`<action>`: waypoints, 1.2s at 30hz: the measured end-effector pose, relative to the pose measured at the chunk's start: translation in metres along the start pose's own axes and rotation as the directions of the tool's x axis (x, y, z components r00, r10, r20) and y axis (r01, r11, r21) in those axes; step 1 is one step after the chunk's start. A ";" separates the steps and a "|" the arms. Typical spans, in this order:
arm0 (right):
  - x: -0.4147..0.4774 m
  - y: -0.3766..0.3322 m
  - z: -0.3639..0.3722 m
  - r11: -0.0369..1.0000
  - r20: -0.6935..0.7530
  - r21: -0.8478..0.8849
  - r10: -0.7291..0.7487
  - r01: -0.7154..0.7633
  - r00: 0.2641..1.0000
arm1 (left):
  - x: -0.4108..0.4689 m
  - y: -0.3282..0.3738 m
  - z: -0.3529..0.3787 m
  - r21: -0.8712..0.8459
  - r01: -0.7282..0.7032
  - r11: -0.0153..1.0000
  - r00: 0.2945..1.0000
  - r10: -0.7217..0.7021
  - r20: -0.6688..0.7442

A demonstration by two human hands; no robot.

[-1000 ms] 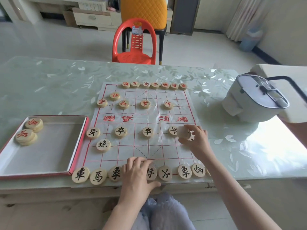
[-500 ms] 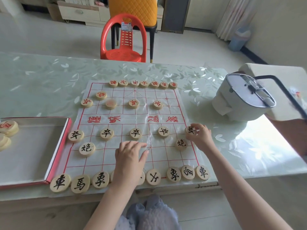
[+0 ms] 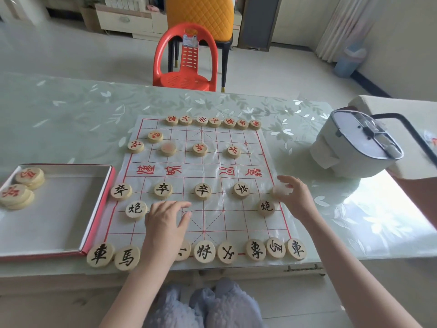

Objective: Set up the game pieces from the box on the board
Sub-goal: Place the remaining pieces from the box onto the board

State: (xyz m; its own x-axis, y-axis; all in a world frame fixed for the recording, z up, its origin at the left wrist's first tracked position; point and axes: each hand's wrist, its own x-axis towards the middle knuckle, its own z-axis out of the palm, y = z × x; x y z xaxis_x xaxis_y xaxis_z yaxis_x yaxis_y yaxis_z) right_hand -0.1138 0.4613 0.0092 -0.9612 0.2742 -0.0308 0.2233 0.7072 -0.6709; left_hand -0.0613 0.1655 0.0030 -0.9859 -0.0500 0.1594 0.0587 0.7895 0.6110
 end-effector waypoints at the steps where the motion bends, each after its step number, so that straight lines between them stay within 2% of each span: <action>1: -0.003 -0.009 0.002 0.999 -0.001 0.025 -0.021 0.021 1.000 | 0.002 -0.003 -0.005 0.000 0.007 1.000 1.000 -0.007 -0.009; 7: -0.031 -0.084 0.034 0.977 0.121 0.130 -0.186 0.171 0.975 | 0.006 -0.037 -0.044 -0.010 0.035 0.999 0.996 -0.035 -0.077; 12: -0.061 -0.146 0.074 0.933 0.269 0.241 -0.328 0.267 0.905 | 0.009 -0.097 -0.093 -0.119 0.139 0.983 0.977 -0.155 -0.146; 18: -0.085 -0.199 0.130 0.901 0.384 0.288 -0.419 0.325 0.823 | 0.013 -0.190 -0.138 0.102 0.352 0.930 0.907 -0.312 -0.282; 23: -0.094 -0.227 0.167 0.889 0.433 0.317 -0.446 0.332 0.783 | 0.033 -0.221 -0.153 0.188 0.318 0.929 0.905 -0.239 -0.353; 25: -0.096 -0.232 0.176 0.888 0.442 0.317 -0.450 0.334 0.776 | 0.048 -0.228 -0.155 0.223 0.308 0.925 0.918 -0.228 -0.325; 28: -0.097 -0.236 0.188 0.882 0.446 0.316 -0.462 0.349 0.767 | 0.068 -0.241 -0.157 0.331 0.331 0.883 0.939 -0.275 -0.207; 31: -0.098 -0.238 0.195 0.886 0.456 0.311 -0.457 0.344 0.764 | 0.077 -0.247 -0.157 0.402 0.328 0.855 0.944 -0.275 -0.185; 34: -0.099 -0.241 0.205 0.892 0.467 0.309 -0.444 0.329 0.764 | 0.076 -0.249 -0.162 0.335 0.346 0.876 0.934 -0.287 -0.214; 36: -0.101 -0.248 0.217 0.888 0.462 0.317 -0.450 0.332 0.764 | 0.067 -0.244 -0.169 0.131 0.384 0.914 0.897 -0.335 -0.289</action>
State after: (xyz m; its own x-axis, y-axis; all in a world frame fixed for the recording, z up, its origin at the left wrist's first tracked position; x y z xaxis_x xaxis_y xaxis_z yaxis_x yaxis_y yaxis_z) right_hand -0.1071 0.1173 0.0181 -0.9100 -0.4096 -0.0634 -0.1723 0.5130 -0.8409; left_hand -0.1152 -0.1336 -0.0039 -0.8588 -0.4859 0.1620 -0.3449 0.7825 0.5185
